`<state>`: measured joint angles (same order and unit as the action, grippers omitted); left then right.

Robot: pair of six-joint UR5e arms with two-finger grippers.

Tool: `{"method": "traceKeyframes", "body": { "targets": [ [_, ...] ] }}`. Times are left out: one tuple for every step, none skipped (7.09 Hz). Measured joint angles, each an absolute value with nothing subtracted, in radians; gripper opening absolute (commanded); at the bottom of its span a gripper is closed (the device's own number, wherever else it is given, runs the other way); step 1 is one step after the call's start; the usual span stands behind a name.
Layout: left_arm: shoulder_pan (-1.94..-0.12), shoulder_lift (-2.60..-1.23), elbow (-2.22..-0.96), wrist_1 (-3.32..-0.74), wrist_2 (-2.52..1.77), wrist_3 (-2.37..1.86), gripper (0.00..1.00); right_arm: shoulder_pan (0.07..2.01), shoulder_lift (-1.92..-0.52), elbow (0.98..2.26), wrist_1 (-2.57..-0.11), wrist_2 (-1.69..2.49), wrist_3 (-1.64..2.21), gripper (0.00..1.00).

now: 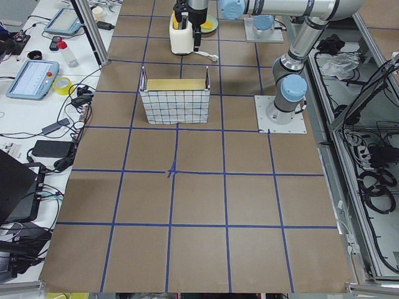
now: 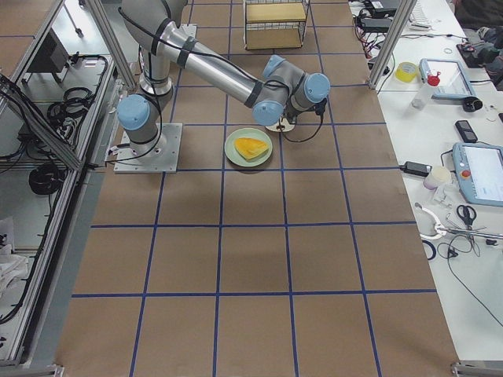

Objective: Press toaster with right arm
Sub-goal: 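Push the toaster lever down with the right gripper, then hold the lever pressed down with the right gripper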

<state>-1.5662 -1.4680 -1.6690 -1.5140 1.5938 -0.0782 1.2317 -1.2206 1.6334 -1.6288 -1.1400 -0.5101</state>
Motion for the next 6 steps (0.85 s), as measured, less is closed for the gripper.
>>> {"method": "traceKeyframes", "body": {
  "targets": [
    [-1.566,-1.468,-1.669,-1.514,1.594,-0.078,1.0,1.232,-1.216,1.635,-1.63,-1.141,-0.515,0.02],
    [-1.566,-1.469,-1.669,-1.514,1.594,-0.078,1.0,1.232,-1.208,1.636,-1.635,-1.146,-0.523,0.02],
    [-1.566,-1.468,-1.669,-1.514,1.594,-0.078,1.0,1.232,-1.196,1.637,-1.644,-1.152,-0.534,0.02],
    [-1.566,-1.468,-1.669,-1.514,1.594,-0.078,1.0,1.232,-1.188,1.637,-1.651,-1.155,-0.539,0.02],
    [-1.566,-1.468,-1.669,-1.514,1.594,-0.078,1.0,1.232,-1.181,1.637,-1.659,-1.16,-0.541,0.02],
    [-1.566,-1.468,-1.669,-1.514,1.594,-0.078,1.0,1.232,-1.174,1.637,-1.667,-1.166,-0.542,0.02]
  ]
}}
